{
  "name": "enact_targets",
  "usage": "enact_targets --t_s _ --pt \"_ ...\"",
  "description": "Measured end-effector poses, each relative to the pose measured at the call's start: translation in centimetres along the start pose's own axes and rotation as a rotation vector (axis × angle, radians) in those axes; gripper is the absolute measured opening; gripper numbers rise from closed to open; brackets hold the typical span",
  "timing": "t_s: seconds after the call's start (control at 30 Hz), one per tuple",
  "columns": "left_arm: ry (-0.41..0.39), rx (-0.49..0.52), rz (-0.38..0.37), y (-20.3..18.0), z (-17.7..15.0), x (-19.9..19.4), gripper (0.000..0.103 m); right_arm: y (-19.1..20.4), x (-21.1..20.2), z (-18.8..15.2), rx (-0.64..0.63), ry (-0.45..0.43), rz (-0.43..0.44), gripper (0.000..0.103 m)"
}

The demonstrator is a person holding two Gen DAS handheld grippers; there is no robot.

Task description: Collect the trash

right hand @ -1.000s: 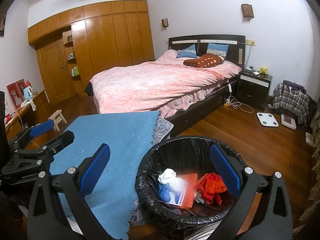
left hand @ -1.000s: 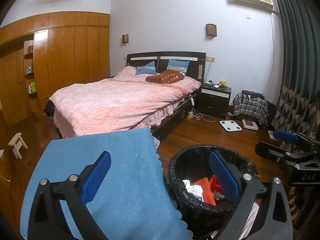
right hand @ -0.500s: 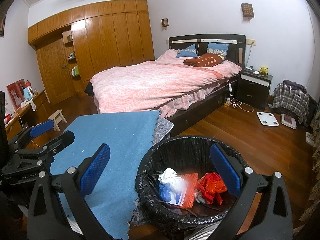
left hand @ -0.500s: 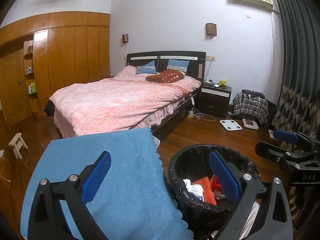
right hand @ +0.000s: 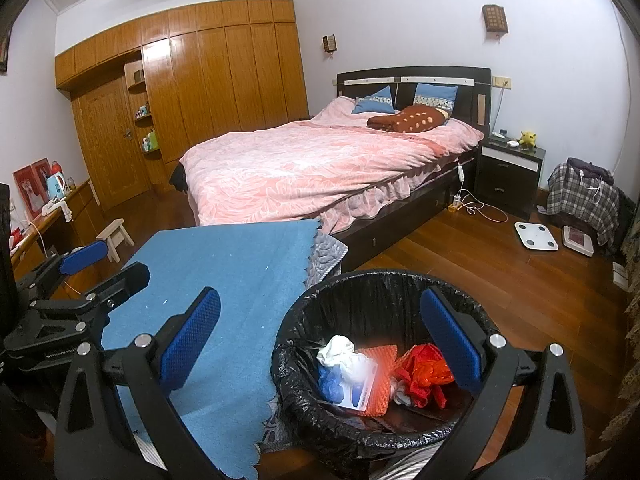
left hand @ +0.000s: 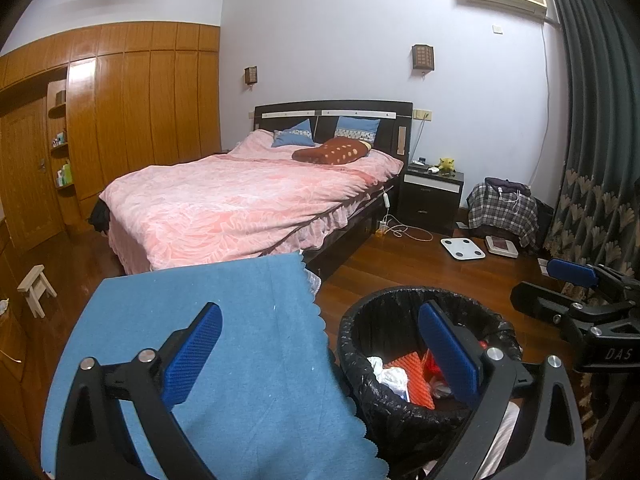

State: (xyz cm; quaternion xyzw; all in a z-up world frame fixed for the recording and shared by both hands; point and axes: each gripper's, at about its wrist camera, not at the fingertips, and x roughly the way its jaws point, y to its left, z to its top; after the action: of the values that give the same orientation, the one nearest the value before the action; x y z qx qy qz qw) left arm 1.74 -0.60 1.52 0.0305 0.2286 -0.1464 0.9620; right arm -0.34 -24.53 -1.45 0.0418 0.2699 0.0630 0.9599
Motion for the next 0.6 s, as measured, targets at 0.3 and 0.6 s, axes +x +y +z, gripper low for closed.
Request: enact_targets --t_s 0.3,0.6 --pt "0.001 0.001 0.000 -0.03 0.06 -0.02 0.097 0.06 -0.05 0.03 0.000 0.000 0.000 0.097" --pt "0.000 0.003 0.001 -0.19 0.13 -0.01 0.097 0.00 -0.02 0.08 0.001 0.001 0.001 0.097"
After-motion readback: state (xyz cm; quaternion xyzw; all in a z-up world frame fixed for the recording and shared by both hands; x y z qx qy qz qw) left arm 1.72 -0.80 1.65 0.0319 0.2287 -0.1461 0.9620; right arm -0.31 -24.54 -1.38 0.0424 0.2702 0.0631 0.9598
